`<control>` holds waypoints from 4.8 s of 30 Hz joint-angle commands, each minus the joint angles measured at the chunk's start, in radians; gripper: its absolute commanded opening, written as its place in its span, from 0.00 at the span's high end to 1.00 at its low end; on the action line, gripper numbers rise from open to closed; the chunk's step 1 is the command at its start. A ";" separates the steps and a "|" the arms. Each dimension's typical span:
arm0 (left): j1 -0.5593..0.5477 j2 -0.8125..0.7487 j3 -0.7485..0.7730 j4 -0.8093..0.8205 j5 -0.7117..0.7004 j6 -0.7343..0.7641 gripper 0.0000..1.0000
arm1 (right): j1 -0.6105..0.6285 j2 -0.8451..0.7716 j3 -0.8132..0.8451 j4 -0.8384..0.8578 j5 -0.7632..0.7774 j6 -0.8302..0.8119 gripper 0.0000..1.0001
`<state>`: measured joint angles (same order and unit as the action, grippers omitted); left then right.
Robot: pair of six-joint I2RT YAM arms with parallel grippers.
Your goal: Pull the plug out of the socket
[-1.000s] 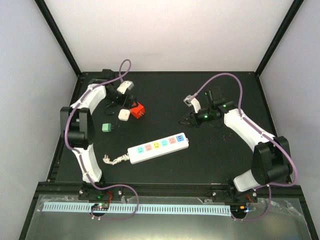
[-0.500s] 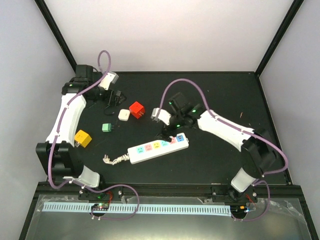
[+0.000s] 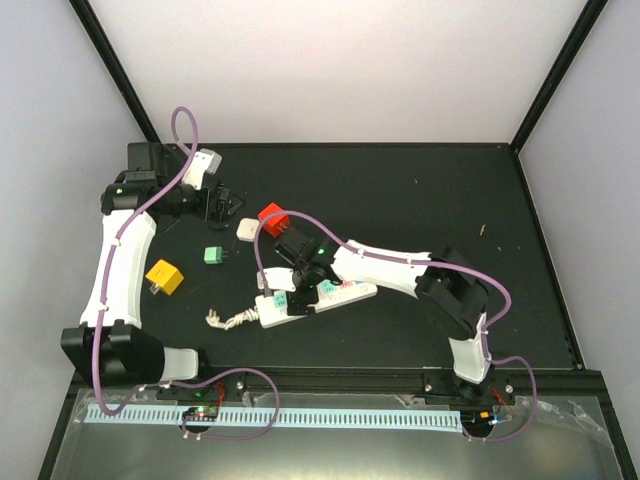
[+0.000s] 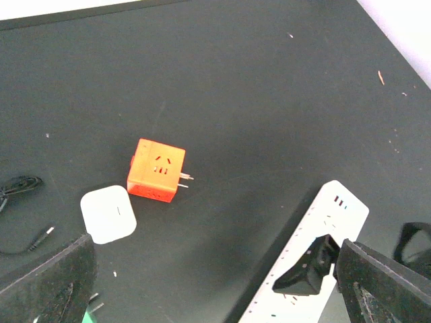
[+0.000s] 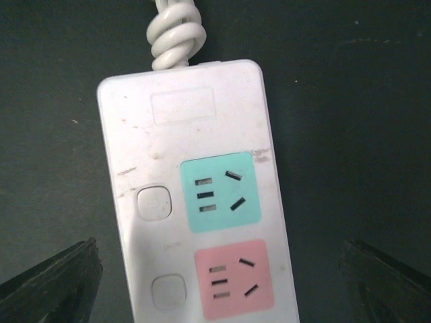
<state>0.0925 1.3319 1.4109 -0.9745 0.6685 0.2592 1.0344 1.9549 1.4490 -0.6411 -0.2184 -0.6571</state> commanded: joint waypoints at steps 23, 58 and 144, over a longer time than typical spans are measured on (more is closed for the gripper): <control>0.016 -0.038 -0.039 0.049 0.080 -0.034 0.01 | -0.027 0.074 -0.028 -0.080 0.083 -0.110 0.10; 0.018 0.036 0.026 0.008 0.093 -0.020 0.01 | -0.822 0.052 -0.080 -0.170 0.307 0.059 0.36; 0.298 -0.106 -0.192 0.097 0.022 0.022 0.01 | -1.055 -0.791 -0.373 0.112 -0.331 0.589 0.00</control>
